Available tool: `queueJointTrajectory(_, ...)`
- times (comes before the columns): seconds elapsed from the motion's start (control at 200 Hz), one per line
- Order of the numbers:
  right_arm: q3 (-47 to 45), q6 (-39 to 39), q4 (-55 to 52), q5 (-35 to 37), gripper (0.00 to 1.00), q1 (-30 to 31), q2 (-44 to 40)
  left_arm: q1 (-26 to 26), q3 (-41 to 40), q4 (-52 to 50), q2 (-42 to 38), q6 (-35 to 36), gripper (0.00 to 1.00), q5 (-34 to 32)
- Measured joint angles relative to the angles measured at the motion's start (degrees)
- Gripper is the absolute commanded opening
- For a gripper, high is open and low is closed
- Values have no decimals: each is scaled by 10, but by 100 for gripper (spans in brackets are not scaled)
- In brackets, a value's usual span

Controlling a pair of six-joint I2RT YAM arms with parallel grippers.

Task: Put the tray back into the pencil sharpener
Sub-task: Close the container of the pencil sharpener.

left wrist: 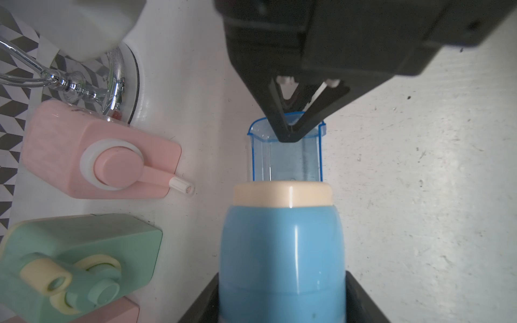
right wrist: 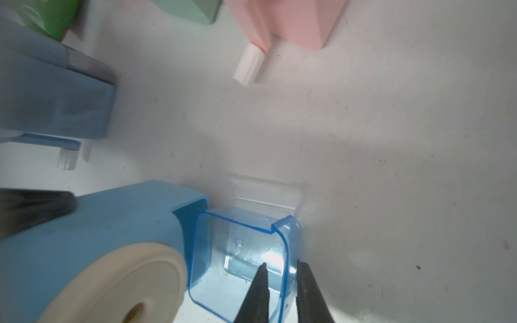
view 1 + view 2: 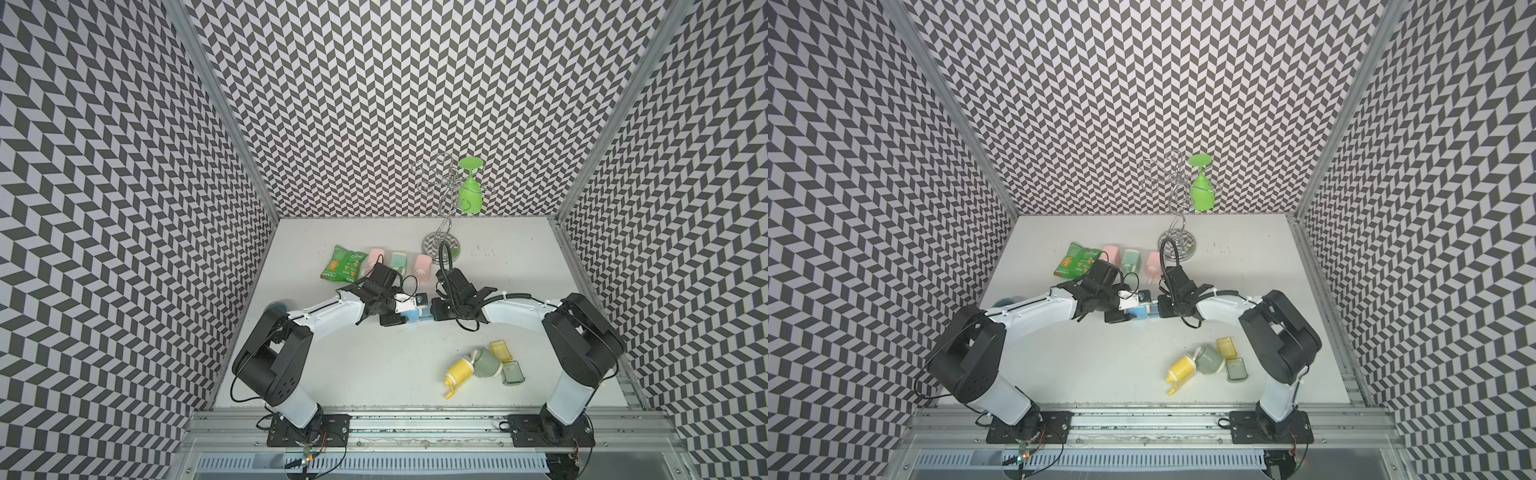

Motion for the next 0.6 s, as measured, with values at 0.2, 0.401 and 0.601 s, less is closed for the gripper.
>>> queueJointTrajectory(0.2,1,10,11,-13,20,5,3,2,-2,1,-1,0,57,1)
queueJointTrajectory(0.401,0,20,21,-25,20,2,4,5,-3,1,-2,0,56,1)
queueJointTrajectory(0.601,-8,21,39,-26,20,2,3,7,-4,2,-2,0,54,1)
